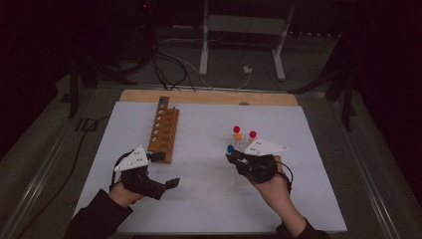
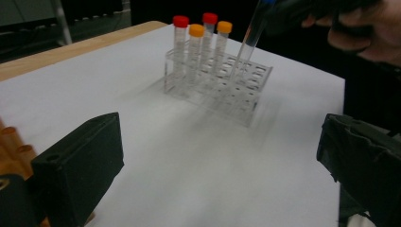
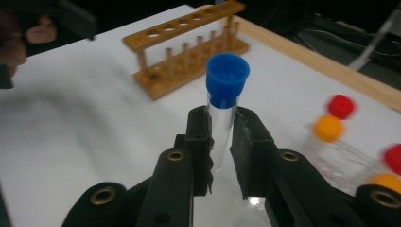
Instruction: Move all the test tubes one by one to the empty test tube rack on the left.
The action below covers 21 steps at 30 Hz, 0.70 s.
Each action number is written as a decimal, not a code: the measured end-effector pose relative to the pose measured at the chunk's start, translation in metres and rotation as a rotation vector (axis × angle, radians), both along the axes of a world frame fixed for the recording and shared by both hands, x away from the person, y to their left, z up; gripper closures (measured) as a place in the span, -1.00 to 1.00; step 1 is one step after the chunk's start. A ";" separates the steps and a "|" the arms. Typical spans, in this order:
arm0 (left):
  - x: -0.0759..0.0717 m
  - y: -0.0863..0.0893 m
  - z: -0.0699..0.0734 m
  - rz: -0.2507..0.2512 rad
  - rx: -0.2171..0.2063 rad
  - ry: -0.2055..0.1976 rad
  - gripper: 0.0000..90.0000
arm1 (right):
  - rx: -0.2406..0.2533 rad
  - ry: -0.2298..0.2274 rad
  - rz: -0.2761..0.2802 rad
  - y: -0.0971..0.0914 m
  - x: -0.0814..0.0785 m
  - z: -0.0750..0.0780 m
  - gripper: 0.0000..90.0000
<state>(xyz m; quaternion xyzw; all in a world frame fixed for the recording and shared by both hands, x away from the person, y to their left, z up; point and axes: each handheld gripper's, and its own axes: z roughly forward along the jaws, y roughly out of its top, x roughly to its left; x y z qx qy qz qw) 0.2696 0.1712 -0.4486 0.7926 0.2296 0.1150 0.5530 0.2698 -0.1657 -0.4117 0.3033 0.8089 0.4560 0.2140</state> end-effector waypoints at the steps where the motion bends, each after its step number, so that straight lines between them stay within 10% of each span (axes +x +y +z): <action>1: -0.001 -0.001 0.001 -0.001 0.000 0.001 -0.94 | -0.006 0.013 0.027 0.007 -0.002 -0.004 0.73; 21: -0.009 -0.033 0.009 -0.047 0.007 -0.031 -0.66 | -0.077 0.102 0.162 0.049 -0.013 -0.037 0.73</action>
